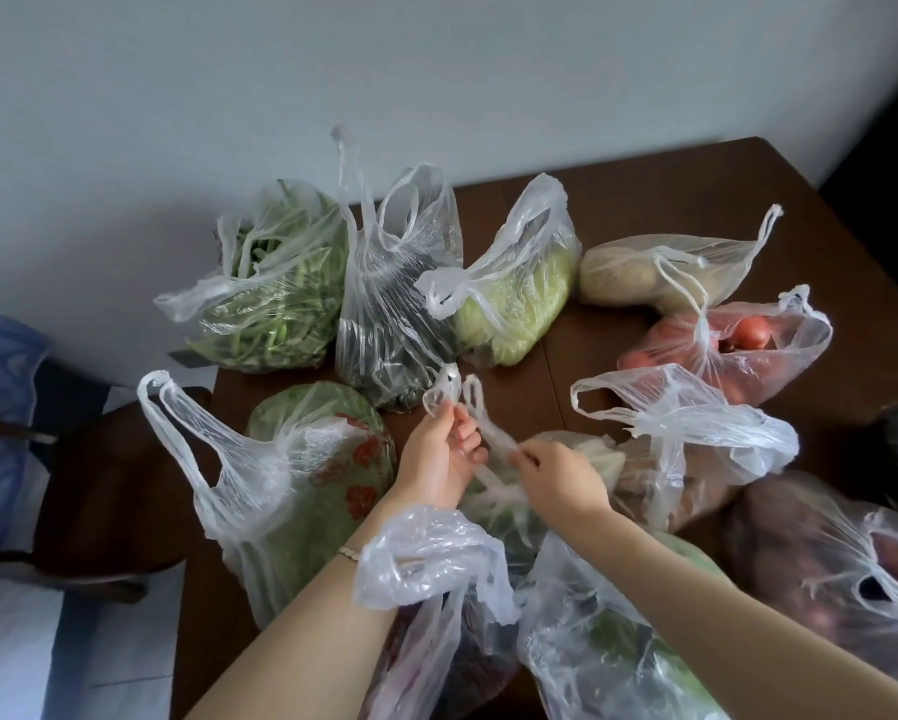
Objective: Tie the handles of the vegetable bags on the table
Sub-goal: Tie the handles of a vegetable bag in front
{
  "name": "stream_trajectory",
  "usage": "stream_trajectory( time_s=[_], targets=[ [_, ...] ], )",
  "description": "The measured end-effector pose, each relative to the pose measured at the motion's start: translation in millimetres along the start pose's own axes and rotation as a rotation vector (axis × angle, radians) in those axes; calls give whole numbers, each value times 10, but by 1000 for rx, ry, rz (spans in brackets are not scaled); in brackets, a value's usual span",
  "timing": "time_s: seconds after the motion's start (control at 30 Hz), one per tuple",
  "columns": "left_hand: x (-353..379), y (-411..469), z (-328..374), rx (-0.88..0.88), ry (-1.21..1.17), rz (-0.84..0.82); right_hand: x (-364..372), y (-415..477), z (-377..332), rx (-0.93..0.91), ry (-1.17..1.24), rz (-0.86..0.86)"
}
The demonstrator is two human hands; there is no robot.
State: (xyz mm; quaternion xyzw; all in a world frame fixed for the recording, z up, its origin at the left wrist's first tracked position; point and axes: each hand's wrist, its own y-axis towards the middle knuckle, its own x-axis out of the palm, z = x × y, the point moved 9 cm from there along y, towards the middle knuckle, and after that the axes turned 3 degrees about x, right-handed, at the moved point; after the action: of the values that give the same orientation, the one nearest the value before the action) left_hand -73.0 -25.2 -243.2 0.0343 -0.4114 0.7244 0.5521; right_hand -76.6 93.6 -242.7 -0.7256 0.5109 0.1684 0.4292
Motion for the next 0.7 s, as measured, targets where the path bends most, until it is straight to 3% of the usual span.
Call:
stream_trajectory(
  time_s=[0.1, 0.27, 0.43, 0.6, 0.7],
  targets=[
    [161, 14, 103, 51, 197, -76, 65, -57, -110, -57, -188, -38],
    [327, 45, 369, 264, 1027, -86, 157, -156, -168, -134, -19, -221],
    [519, 28, 289, 184, 918, -229, 166, -129, -61, -26, 109, -215],
    [310, -46, 64, 141, 1466, -281, 152, -129, 52, 77, 420, -238],
    [231, -95, -79, 141, 1517, -316, 112, -105, 63, 82, 508, -221]
  ],
)
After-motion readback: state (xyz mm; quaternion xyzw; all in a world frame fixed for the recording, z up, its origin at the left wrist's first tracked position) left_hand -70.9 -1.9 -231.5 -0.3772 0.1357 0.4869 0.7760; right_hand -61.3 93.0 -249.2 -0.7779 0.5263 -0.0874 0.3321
